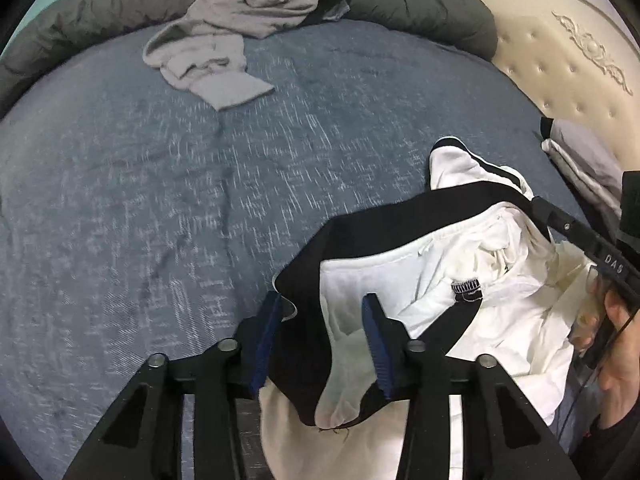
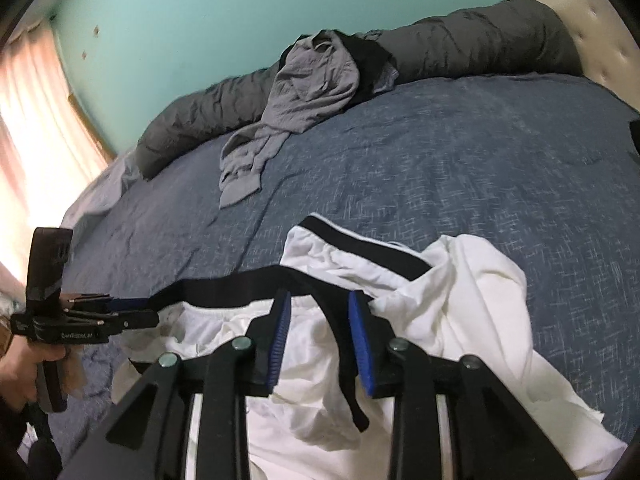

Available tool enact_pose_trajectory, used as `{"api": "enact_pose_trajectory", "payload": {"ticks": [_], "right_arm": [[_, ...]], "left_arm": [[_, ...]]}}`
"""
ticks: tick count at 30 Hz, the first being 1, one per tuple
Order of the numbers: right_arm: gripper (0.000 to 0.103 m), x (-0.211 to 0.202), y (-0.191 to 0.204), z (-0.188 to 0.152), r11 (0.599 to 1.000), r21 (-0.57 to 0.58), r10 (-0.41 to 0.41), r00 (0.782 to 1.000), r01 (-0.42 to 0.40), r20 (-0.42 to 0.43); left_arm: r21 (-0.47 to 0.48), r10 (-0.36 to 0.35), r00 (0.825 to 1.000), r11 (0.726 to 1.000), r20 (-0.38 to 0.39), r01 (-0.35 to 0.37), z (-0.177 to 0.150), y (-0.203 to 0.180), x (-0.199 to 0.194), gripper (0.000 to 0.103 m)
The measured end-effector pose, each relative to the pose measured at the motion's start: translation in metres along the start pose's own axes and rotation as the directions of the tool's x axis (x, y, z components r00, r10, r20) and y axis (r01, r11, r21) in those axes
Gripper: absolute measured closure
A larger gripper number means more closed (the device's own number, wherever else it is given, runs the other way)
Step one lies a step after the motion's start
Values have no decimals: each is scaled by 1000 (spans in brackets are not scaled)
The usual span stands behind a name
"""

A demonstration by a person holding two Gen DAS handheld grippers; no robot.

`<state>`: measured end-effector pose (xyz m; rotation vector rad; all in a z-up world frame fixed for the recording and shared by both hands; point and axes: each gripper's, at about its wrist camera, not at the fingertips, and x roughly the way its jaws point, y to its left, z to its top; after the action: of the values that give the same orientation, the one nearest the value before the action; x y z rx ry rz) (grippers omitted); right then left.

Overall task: Fold clothes
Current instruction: 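Close the left tool on the shirt's black-trimmed edge while the right tool holds fabric, then lift the white shirt high with both tools, holding it hanging open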

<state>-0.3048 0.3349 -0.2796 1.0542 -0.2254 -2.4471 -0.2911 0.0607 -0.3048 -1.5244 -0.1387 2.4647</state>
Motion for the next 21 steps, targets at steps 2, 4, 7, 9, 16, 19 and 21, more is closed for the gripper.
{"api": "enact_pose_trajectory", "payload": {"ticks": [2,4,7,9,16,19,21], "right_arm": [[73,4,0,-2,999,-11,-33,999,33,-20],[73,8,-5,-4,996,-6,-92,995,91,-36],[73,9,-10,-5,995,1,-98,994,98,-46],[73,9,-6,-6,995,-21,-101,994,100,-38],[73,16,13,-5,988,-116,-104,994,101,-22],[73,16,17,-4,981,-155,-119,993,117,-1],[73,15,17,-4,984,-148,-105,994,104,0]], "left_arm": [[4,9,1000,1000,1,-9,-4,-1,1,70],[3,15,1000,1000,5,-15,-7,0,-1,72],[5,22,1000,1000,4,-22,-7,2,-1,72],[6,27,1000,1000,3,-27,-7,3,-2,72],[13,34,999,999,5,-34,-4,3,2,72],[10,34,999,999,8,-34,-4,4,5,72],[6,34,999,999,12,-34,-4,5,7,72]]}}
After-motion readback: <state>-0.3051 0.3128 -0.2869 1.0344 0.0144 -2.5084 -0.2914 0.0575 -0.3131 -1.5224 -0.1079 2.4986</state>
